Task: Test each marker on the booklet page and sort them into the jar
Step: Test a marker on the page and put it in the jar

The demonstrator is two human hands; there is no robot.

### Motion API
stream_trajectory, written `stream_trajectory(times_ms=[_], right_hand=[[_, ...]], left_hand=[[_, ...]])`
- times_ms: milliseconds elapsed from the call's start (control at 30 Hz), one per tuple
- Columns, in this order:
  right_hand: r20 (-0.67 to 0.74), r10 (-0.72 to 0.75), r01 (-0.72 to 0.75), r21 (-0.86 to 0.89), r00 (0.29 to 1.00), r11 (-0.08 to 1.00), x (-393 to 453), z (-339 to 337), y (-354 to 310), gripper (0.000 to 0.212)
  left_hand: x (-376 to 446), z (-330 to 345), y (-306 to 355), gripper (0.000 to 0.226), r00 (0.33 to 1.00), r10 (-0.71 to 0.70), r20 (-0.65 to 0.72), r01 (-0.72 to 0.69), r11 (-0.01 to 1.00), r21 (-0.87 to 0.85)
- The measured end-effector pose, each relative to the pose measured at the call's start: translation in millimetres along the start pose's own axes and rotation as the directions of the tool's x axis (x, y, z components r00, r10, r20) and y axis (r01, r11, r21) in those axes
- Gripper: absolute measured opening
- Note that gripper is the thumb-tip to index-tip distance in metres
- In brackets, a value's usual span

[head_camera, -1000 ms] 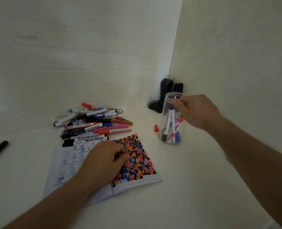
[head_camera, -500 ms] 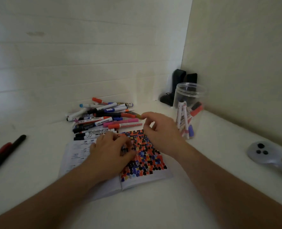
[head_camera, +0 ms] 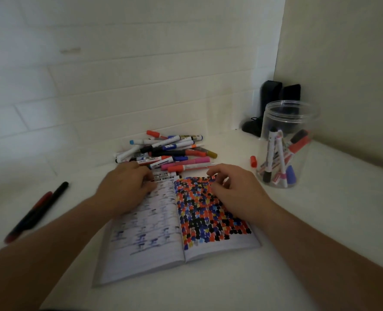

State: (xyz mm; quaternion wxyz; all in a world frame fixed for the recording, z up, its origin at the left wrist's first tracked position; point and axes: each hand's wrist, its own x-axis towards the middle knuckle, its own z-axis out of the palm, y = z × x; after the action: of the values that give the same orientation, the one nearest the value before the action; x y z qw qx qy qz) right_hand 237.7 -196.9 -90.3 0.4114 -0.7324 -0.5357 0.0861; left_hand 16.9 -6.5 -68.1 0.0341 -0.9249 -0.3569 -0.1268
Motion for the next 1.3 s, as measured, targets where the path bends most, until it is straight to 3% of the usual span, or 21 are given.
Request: stream_trajectory(times_ms=[233, 300, 367, 467, 600, 667, 767, 933, 1033, 1167, 1300], right_hand=[[-0.028, 0.006, -0.005, 0.035, 1.000, 0.999, -1.6, -2.5, -1.6, 0.021], [-0.047, -0.008, 0.011, 0.055, 0.999, 0.998, -1.7, -2.9, -3.4, 0.021], [-0.052, -0.027, 0.034, 0.127, 0.998, 0.991, -2.2, -6.6, -8.9, 0.033], [-0.016, -0.171, 0.172, 0.092, 0.985, 0.981, -3.9, -13.9, -17.6, 0.053], [0.075, -0.372, 0.379, -0.200, 0.925, 0.903, -3.5, -24.0, -14.2, 0.024], [0.076, -0.311, 0.320, -0.265, 0.947, 0.909, -1.7, -31.6, -7.9, 0.018], [0.099, -0.200, 0.223, -0.381, 0.975, 0.897, -0.7, -40.0, -1.3, 0.025], [0.151, -0.180, 0.234, -0.668, 0.972, 0.707, -13.3, -27.7, -22.0, 0.036], [0.201, -0.231, 0.303, -0.718, 0.952, 0.627, -20.1, -8.9, -45.9, 0.046], [0.274, -0.131, 0.277, -0.608, 0.953, 0.745, -15.4, -2.0, -48.9, 0.036], [0.281, -0.180, 0.309, -0.534, 0.943, 0.787, -17.3, -5.1, -38.2, 0.034]], left_hand=[[2.1, 11.2, 8.5, 0.026, 0.987, -0.003, -0.163, 0.023, 0.992, 0.124], [-0.6, 3.3, 16.5, 0.026, 0.974, -0.001, -0.225, 0.017, 0.997, 0.069], [-6.8, -7.4, 33.3, 0.023, 0.959, 0.076, -0.273, -0.088, 0.996, -0.032], [-20.4, -18.5, 67.5, 0.018, 0.966, 0.203, -0.163, -0.231, 0.956, -0.181], [-26.9, -11.0, 85.9, 0.012, 0.966, 0.256, -0.039, -0.254, 0.911, -0.323], [-25.5, -5.0, 83.5, 0.017, 0.969, 0.246, -0.032, -0.241, 0.902, -0.357], [-25.1, 3.8, 79.0, 0.023, 0.980, 0.192, -0.060, -0.198, 0.872, -0.447], [-30.2, 9.6, 76.9, 0.025, 0.986, 0.132, -0.101, -0.166, 0.822, -0.545], [-32.7, 8.5, 76.9, 0.029, 0.977, 0.161, -0.141, -0.211, 0.839, -0.501], [-35.3, 6.8, 76.3, 0.033, 0.968, 0.178, -0.174, -0.243, 0.834, -0.496], [-37.3, 7.9, 77.8, 0.032, 0.956, 0.240, -0.171, -0.292, 0.839, -0.459]])
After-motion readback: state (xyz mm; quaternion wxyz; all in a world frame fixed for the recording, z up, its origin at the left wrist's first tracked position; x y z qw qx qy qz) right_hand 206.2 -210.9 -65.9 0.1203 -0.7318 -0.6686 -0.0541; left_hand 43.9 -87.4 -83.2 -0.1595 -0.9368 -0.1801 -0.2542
